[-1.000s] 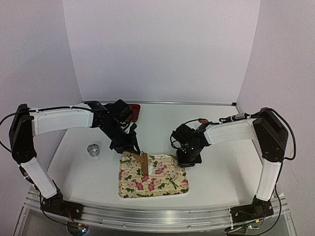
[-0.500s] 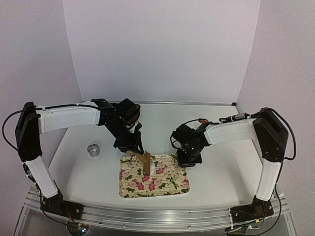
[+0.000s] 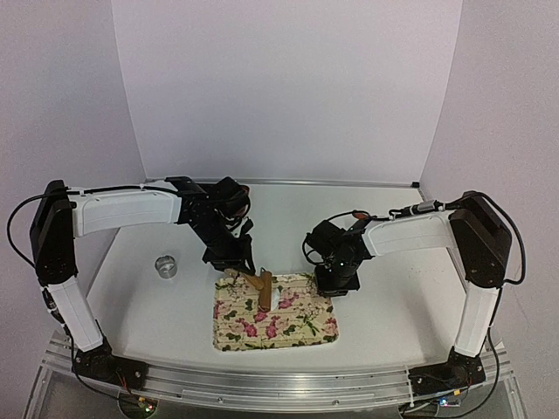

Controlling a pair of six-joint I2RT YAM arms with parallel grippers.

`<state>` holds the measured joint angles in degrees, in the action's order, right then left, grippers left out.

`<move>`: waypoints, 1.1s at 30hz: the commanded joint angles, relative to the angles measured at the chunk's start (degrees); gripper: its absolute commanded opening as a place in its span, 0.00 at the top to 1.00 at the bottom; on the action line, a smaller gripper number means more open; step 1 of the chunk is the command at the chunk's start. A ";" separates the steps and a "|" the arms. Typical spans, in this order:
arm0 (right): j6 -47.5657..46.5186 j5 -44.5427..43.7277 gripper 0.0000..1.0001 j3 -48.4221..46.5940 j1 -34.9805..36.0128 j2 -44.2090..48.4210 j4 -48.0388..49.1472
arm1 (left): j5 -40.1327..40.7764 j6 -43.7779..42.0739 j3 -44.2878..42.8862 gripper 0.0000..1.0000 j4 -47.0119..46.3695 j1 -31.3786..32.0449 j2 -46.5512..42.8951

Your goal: Roll out the dumpling wrappers from the dough

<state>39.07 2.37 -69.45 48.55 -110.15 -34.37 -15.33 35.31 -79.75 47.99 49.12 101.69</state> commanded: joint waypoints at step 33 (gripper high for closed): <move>3.16 -2.37 1.00 0.00 5.36 2.27 -0.44 | -0.75 3.51 0.78 1.00 4.25 2.00 -8.54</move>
<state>42.28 2.90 -69.43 53.37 -109.97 -32.32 -16.29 39.26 -79.09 53.74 51.07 93.80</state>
